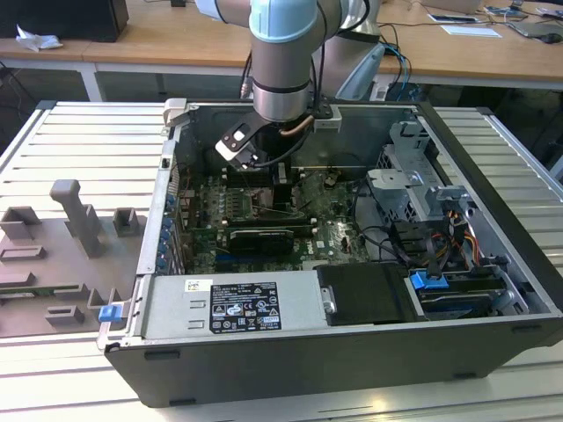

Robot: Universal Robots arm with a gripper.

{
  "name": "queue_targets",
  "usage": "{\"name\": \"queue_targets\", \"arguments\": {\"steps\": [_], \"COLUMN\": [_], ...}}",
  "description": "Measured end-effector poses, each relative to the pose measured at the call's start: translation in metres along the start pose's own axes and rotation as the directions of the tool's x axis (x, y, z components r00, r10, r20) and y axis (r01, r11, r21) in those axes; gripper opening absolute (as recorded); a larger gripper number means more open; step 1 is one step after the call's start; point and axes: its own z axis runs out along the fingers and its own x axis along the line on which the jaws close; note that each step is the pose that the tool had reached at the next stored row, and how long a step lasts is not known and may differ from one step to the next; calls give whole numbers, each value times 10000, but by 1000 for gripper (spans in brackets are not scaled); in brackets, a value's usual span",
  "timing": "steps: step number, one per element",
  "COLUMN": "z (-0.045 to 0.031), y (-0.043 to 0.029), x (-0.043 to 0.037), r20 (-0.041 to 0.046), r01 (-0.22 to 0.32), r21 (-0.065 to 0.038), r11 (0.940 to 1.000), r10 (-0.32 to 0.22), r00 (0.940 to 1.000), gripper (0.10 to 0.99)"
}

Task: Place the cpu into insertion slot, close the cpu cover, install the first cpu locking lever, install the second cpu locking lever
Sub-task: 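Place the cpu into insertion slot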

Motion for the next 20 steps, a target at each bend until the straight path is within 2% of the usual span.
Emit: {"name": "queue_targets", "arguments": {"steps": [3,6,20], "z": [28,37,77], "y": [-5,-41,-26], "x": [2,7,11], "r20": [0,0,-4], "r01": [-3,13,13], "r21": [-1,-5,-6], "r11": [10000,10000,10000], "r10": [3,-13,-13], "r00": [10000,10000,10000], "gripper": [545,545,545]}}
